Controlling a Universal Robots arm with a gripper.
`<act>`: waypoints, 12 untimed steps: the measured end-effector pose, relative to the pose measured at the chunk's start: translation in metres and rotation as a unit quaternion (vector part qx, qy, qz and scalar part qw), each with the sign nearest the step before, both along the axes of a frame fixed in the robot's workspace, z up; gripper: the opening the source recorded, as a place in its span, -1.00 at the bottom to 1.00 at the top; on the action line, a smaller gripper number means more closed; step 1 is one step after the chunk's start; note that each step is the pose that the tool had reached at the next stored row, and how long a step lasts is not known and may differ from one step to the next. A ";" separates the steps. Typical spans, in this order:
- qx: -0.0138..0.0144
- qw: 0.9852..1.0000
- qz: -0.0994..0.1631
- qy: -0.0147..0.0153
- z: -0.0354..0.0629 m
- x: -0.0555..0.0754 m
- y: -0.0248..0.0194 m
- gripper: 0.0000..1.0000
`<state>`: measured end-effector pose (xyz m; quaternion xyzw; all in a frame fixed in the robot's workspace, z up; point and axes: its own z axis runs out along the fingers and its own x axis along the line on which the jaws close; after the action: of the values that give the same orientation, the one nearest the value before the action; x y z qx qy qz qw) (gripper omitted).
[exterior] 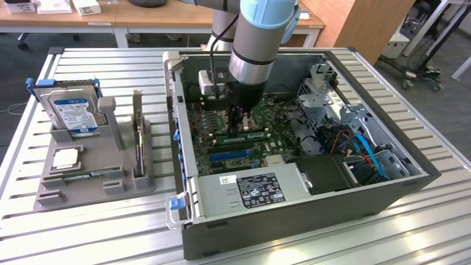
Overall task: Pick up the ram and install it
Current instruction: 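Press down the ram until it locks into place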
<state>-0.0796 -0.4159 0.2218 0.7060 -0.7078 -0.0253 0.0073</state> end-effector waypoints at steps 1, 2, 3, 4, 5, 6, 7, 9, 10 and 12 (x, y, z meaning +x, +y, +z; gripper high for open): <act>0.000 1.000 0.000 0.000 0.0000 0.000 0.0000 -0.80; 0.000 1.000 0.000 0.000 0.0000 0.000 0.0000 -0.80; 0.000 1.000 0.000 0.000 0.0000 0.000 0.0000 -0.80; 0.000 1.000 0.000 0.000 0.0000 0.000 0.0000 -0.80; 0.000 1.000 0.000 0.000 0.0000 0.000 0.0000 -0.80; 0.000 1.000 0.000 0.000 0.0002 0.000 0.0001 -0.80; 0.001 1.000 0.000 0.000 0.0008 0.000 0.0002 -0.80; 0.000 1.000 0.000 0.000 0.0047 0.000 0.0001 -0.80; 0.000 1.000 0.000 0.000 0.0073 0.000 0.0000 -0.80; 0.000 1.000 0.000 0.000 0.0114 0.000 0.0000 -0.80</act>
<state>-0.0796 -0.4159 0.2332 0.7060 -0.7077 -0.0253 0.0072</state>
